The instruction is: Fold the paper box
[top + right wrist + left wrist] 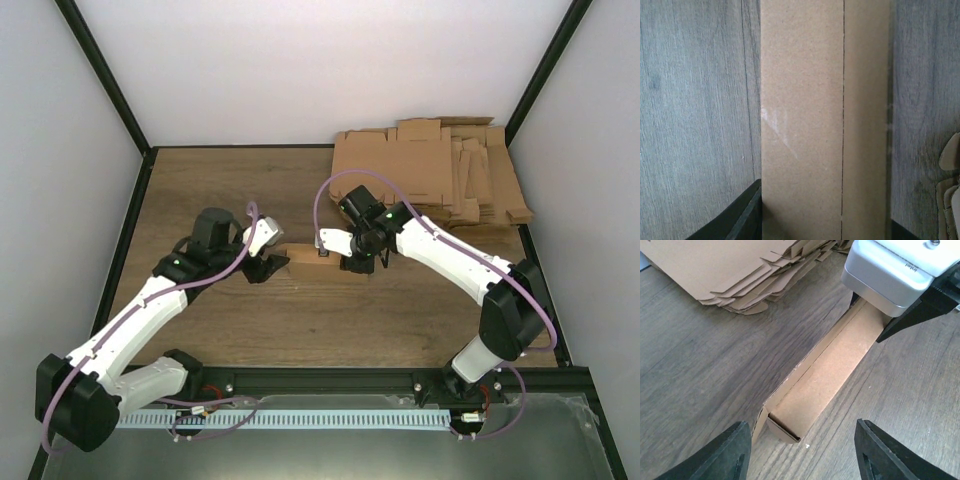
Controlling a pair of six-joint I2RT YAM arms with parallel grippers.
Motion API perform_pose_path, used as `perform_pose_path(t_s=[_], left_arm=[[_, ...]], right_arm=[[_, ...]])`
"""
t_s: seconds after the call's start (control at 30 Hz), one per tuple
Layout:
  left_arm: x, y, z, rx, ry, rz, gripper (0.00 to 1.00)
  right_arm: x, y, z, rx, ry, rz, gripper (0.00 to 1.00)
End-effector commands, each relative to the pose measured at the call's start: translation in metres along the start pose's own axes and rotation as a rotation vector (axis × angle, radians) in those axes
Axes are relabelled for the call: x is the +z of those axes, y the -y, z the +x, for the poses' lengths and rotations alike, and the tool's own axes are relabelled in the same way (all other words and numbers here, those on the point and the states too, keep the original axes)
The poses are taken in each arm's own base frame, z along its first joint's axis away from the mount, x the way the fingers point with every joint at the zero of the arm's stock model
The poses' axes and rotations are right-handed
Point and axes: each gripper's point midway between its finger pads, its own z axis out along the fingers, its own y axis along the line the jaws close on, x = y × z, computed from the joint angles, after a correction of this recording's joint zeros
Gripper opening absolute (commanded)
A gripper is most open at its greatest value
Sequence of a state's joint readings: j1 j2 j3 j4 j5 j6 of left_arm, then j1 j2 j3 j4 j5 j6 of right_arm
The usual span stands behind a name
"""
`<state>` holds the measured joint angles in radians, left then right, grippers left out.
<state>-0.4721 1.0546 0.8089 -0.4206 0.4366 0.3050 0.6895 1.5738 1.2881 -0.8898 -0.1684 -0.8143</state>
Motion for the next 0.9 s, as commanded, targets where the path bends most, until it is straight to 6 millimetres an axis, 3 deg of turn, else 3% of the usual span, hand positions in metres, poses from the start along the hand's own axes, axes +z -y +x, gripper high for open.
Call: perform_pose_path(t_s=[0.0, 0.23, 0.37, 0.5, 0.67, 0.77, 0.87], left_arm=[[0.001, 0.008, -0.01, 0.02, 0.057, 0.043, 0.57], [0.011, 0.005, -0.005, -0.004, 0.016, 0.056, 0.44], [0.009, -0.018, -0.001, -0.016, -0.01, -0.08, 0.55], [0.009, -0.03, 0.007, -0.044, -0.043, -0.143, 0.49], [0.02, -0.026, 0.013, -0.063, -0.075, -0.088, 0.46], [0.021, -0.023, 0.008, -0.057, -0.055, -0.066, 0.4], [0.022, -0.018, 0.005, -0.051, -0.056, -0.03, 0.27]], right_arm=[[-0.007, 0.006, -0.009, -0.001, 0.03, 0.008, 0.38], [-0.005, 0.006, -0.01, 0.005, 0.029, 0.001, 0.39], [-0.005, 0.006, -0.011, 0.004, 0.032, 0.0, 0.39], [-0.004, 0.006, -0.011, 0.008, 0.03, -0.004, 0.39], [-0.002, 0.006, -0.011, 0.008, 0.029, -0.011, 0.39], [-0.002, 0.006, -0.011, 0.01, 0.028, -0.012, 0.39], [-0.001, 0.006, -0.011, 0.013, 0.025, -0.011, 0.4]])
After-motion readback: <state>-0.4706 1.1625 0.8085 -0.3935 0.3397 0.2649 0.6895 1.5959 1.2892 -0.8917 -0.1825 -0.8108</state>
